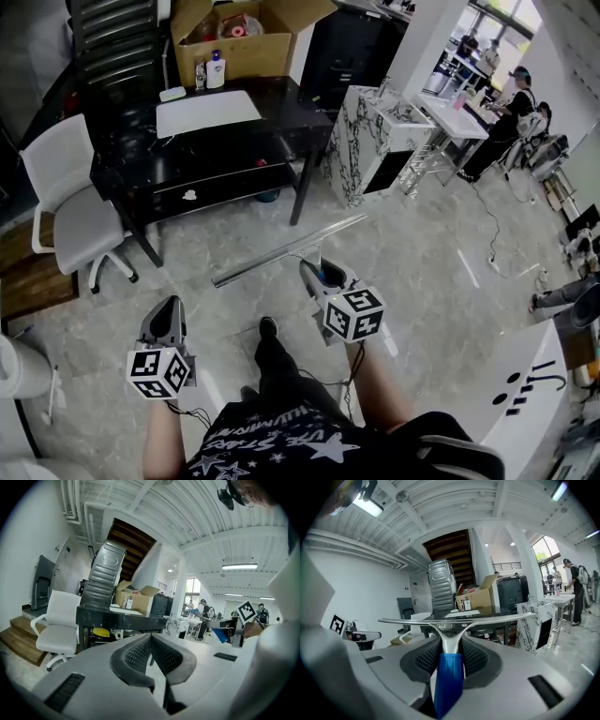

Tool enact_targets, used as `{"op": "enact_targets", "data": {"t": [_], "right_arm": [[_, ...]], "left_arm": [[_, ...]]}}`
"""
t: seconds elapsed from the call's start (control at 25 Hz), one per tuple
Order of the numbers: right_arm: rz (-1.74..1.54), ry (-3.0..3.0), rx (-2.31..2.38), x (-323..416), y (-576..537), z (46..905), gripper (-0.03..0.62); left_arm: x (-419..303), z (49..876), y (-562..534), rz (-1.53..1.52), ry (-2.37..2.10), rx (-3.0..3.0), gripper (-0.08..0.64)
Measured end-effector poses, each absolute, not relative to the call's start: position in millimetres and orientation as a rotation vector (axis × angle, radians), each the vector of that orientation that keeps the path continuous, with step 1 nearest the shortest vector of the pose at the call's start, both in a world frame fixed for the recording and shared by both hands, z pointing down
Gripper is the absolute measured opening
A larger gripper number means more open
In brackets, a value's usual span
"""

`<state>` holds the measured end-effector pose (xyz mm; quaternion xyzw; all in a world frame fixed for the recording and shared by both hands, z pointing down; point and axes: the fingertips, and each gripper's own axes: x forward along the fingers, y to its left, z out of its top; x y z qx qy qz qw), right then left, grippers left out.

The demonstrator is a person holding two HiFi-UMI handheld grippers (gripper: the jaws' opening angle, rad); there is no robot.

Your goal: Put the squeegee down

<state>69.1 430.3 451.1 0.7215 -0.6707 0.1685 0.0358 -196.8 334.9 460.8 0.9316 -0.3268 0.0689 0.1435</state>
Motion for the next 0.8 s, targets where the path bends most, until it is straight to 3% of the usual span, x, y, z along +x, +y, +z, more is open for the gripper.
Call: {"op": "enact_targets", "data": {"t": [0.32, 0.8], "right_arm": [[0.606, -2.075, 2.234, 95.6, 392.2, 459.3, 0.137], [0.685, -2.103, 2.212, 200.5, 262.5, 469.0, 0.137]], "left_arm": [[-177.9, 465.0, 305.0, 0.240, -0.941, 2.674, 0.017], [-75.7, 464.0, 175.6, 0.271, -0.975, 2.660, 0.017]]}}
